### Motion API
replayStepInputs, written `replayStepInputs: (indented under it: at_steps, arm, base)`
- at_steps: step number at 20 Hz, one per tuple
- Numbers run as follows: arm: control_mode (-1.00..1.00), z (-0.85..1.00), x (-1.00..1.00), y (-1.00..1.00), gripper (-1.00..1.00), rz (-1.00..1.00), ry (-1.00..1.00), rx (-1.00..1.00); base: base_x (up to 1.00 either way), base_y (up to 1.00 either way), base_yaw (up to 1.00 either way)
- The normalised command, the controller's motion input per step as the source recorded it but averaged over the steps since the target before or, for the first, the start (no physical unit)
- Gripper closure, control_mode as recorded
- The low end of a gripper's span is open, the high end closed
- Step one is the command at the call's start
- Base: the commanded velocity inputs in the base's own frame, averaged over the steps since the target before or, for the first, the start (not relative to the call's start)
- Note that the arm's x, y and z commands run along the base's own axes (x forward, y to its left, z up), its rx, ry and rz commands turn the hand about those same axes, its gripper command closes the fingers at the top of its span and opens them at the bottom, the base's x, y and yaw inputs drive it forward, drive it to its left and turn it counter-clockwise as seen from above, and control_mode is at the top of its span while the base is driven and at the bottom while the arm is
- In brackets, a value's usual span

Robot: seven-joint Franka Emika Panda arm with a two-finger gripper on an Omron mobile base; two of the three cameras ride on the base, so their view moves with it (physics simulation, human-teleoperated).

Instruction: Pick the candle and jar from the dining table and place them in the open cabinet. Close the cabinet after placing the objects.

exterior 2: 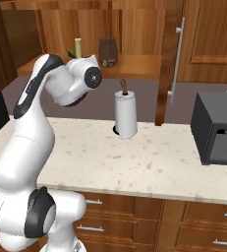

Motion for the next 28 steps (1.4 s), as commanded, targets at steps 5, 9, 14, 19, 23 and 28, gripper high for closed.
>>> replayStepInputs:
  at_steps: [5,9,14,19,23,28]
  arm:
    - [-1.0,0.0,-0.76,-0.02,-1.0,-0.03,-0.02,0.0]
    - [-1.0,0.0,-0.75,0.0,-1.0,-0.09,0.0,0.0]
    - [-1.0,0.0,-0.88,0.0,-1.0,-0.08,0.05,0.02]
    - [-1.0,-0.01,-0.8,0.0,-1.0,-0.09,0.22,0.1]
    - [-1.0,-0.21,-0.63,0.0,-1.0,-0.12,0.37,0.1]
    - [-1.0,-0.34,-0.4,0.0,-1.0,-0.13,0.48,0.07]
  base:
    - [0.0,0.0,0.0]
    - [0.0,0.0,0.0]
    - [0.0,0.0,0.0]
    - [0.0,0.0,0.0]
    - [0.0,0.0,0.0]
    - [0.0,0.0,0.0]
